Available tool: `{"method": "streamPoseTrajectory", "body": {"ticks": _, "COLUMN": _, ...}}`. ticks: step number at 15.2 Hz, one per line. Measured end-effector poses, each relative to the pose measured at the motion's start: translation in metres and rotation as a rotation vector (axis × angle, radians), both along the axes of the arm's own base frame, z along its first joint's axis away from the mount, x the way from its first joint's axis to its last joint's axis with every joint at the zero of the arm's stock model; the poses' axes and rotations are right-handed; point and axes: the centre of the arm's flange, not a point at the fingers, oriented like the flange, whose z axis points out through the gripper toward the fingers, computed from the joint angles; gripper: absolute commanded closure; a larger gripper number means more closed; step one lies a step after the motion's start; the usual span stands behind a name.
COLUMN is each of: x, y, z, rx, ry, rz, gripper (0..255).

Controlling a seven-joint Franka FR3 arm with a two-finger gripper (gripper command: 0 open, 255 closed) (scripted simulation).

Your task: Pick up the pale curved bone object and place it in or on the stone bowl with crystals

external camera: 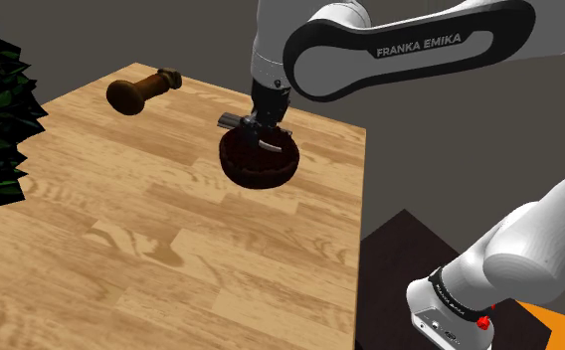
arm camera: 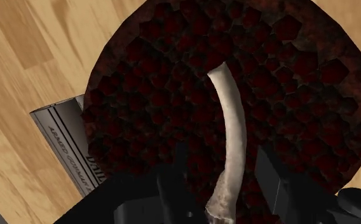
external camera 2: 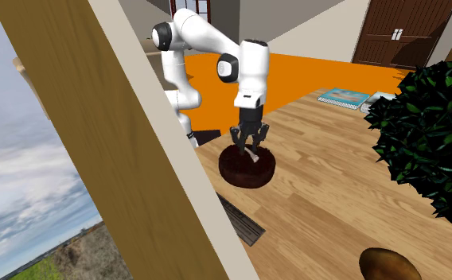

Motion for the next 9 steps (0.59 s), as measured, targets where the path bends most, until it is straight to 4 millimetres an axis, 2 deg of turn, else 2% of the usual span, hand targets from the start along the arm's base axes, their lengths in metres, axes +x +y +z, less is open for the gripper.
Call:
{"method": "streamPoseTrajectory", "body": {"ticks": 5, "x": 0.0, "y": -0.001, "z": -0.002, "rx": -0.001, "ry": 0.004, "rz": -0.001, "gripper": 0}}
{"method": "streamPoseTrajectory", "body": {"ticks": 9, "x": -0.003, "y": 0.002, "z": 0.036, "rx": -0.001, "ry": 0.003, "rz": -0.001, "gripper": 0}}
